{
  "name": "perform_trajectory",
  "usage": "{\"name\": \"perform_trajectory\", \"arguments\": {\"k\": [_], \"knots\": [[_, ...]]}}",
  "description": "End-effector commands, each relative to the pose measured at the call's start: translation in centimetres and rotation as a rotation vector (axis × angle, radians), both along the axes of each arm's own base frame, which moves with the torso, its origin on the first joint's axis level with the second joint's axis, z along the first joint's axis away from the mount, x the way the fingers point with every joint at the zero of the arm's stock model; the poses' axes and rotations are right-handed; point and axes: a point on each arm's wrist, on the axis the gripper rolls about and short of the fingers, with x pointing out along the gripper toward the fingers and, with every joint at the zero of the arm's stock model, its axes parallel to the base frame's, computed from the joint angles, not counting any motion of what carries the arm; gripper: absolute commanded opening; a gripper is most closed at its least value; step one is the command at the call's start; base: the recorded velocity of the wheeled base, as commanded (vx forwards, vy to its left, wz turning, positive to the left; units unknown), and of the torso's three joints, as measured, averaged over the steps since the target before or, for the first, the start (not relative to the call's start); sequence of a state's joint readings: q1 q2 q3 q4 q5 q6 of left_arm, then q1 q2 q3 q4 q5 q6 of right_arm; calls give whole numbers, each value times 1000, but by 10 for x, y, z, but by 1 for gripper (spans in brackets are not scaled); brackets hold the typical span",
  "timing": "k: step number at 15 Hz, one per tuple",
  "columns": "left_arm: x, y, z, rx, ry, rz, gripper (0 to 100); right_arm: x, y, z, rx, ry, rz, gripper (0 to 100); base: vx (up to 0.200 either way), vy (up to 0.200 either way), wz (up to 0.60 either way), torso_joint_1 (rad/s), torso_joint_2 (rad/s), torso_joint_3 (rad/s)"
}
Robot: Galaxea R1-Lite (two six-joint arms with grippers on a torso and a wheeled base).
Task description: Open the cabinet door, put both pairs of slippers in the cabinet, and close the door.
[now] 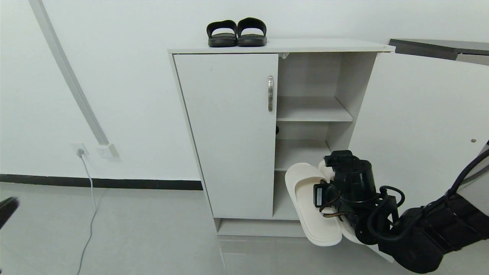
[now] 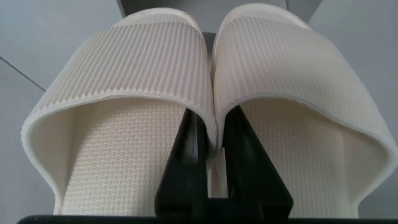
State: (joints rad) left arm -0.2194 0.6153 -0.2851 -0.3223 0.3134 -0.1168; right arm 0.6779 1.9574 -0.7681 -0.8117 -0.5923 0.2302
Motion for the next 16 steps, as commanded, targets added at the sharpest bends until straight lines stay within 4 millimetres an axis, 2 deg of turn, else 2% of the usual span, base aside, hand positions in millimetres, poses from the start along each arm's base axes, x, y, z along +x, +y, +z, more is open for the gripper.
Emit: {"name": "perform_trajectory", "arguments": {"k": [1, 4, 6, 11, 13, 14, 15, 16], "knots": [[-45, 10, -59, 39, -39, 138, 0, 0, 0, -6, -11, 14, 0, 0, 0, 0, 0, 0, 0, 0], [-65, 12, -86, 54, -47, 145, 0, 0, 1, -7, -8, 6, 3, 0, 0, 0, 0, 0, 0, 0], [-63, 12, -100, 80, -9, 136, 0, -1, 2, -7, -10, 7, 8, 0, 0, 0, 0, 0, 0, 0], [-62, 4, -109, 91, 81, -232, 0, -2, 2, -8, -12, 9, 9, 0, 0, 0, 0, 0, 0, 0], [-58, 4, -109, 93, 135, -207, 0, -2, 2, -8, -18, 9, 13, 0, 0, 0, 0, 0, 0, 0], [-55, 4, -109, 96, 184, -103, 0, -2, 2, -8, -17, 8, 11, 0, 0, 0, 0, 0, 0, 0], [-56, 4, -109, 109, 171, -57, 0, -3, 2, -8, -18, 8, 13, 0, 0, 0, 0, 0, 0, 0], [-62, 3, -110, 114, 99, -85, 0, -6, 2, -10, -27, 16, 20, 0, 0, 0, 0, 0, 0, 0]]}}
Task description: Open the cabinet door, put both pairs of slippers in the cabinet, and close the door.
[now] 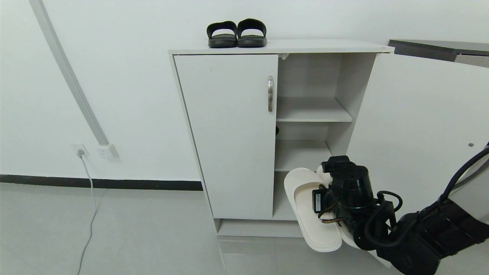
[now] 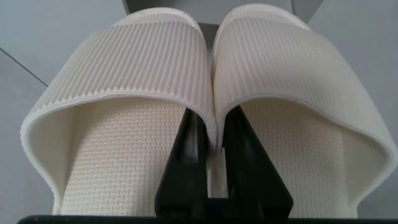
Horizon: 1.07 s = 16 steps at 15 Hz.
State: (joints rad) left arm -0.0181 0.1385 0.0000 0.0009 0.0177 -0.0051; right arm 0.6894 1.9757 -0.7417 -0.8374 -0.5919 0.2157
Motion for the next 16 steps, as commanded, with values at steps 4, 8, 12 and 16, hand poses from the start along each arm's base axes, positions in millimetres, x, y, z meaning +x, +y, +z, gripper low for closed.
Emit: {"name": "perform_trajectory", "arguments": {"k": [4, 8, 12, 16], "knots": [[-7, -2, -2, 34, -97, -89, 0, -3, 4, -1, -5, -23, 24, 0, 0, 0, 0, 0, 0, 0], [-11, -1, -2, 45, -140, -15, 0, 0, 7, -4, -13, -52, -13, 0, 0, 0, 0, 0, 0, 0], [-11, -1, -2, 40, -139, -39, 0, 16, 20, -3, 36, -117, -34, 0, 0, 0, 0, 0, 0, 0], [-11, -1, -2, 40, -139, -41, 0, 50, 39, 0, 39, -151, -186, 0, 0, 0, 0, 0, 0, 0]]}}
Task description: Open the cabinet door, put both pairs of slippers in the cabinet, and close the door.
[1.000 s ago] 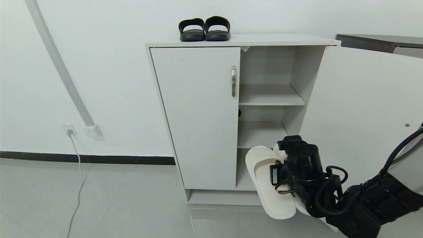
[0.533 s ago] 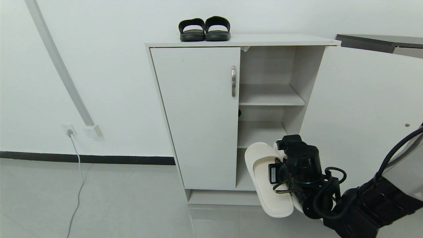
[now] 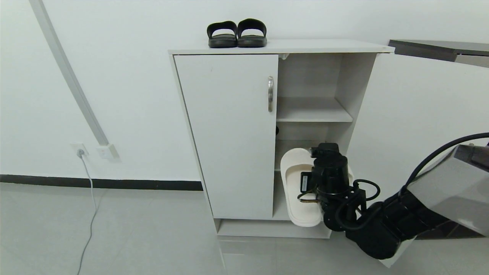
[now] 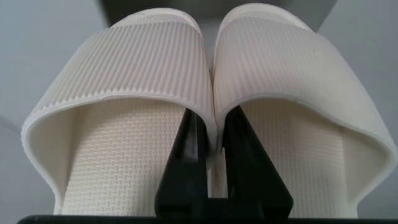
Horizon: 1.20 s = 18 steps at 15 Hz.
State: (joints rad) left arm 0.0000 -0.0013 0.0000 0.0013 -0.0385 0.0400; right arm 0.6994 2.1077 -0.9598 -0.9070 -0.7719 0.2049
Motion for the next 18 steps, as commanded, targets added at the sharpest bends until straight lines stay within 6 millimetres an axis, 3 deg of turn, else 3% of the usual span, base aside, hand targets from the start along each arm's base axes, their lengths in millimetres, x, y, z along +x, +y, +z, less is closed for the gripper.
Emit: {"name": "perform_trajectory", "arguments": {"k": [1, 10, 15, 18], "knots": [[0, 0, 0, -2, 2, 0, 0, 17, 11, -10, 3, -4, -55, 0, 0, 0, 0, 0, 0, 0], [0, 0, 0, -5, 2, 0, 0, 11, 8, -20, -18, 25, -56, 0, 0, -178, 0, -1, 2, 2], [0, 0, 0, -6, 2, 0, 0, -8, 29, -37, -35, 69, 67, 0, 0, 0, 0, 0, 0, 0], [0, 0, 0, -6, 2, 0, 0, 5, 39, -54, -11, 70, 131, 0, 0, 0, 0, 0, 0, 0]]}}
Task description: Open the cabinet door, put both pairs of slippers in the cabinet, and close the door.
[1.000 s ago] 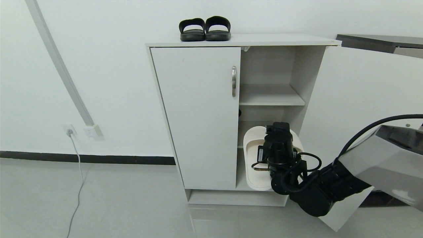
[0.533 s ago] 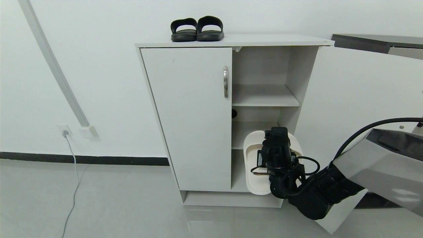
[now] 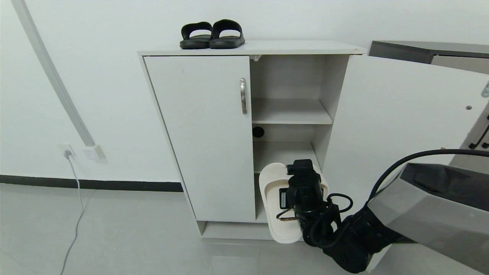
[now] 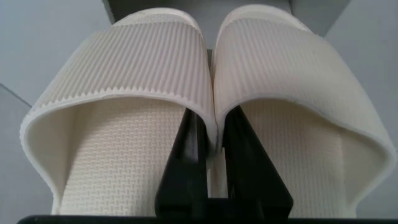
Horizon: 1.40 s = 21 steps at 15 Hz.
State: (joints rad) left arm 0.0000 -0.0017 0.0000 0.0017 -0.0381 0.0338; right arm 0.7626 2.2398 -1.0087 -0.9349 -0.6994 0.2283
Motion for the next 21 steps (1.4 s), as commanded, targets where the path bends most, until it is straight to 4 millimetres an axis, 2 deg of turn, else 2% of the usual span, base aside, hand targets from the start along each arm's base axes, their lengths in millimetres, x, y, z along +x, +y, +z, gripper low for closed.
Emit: {"name": "perform_trajectory", "arguments": {"k": [1, 4, 21], "knots": [[0, 0, 0, 0, 2, 1, 0, 10, 8, -20, -8, 15, 10, 0, 0, 0, 0, 0, 0, 0], [0, 0, 0, 0, 2, 0, 0, 20, 7, -31, -3, 11, -9, 0, 0, 0, 0, 0, 0, 0], [0, 0, 0, 0, 2, 0, 0, 30, 7, -39, -3, 6, -26, 0, 0, 0, 0, 0, 0, 0]]}}
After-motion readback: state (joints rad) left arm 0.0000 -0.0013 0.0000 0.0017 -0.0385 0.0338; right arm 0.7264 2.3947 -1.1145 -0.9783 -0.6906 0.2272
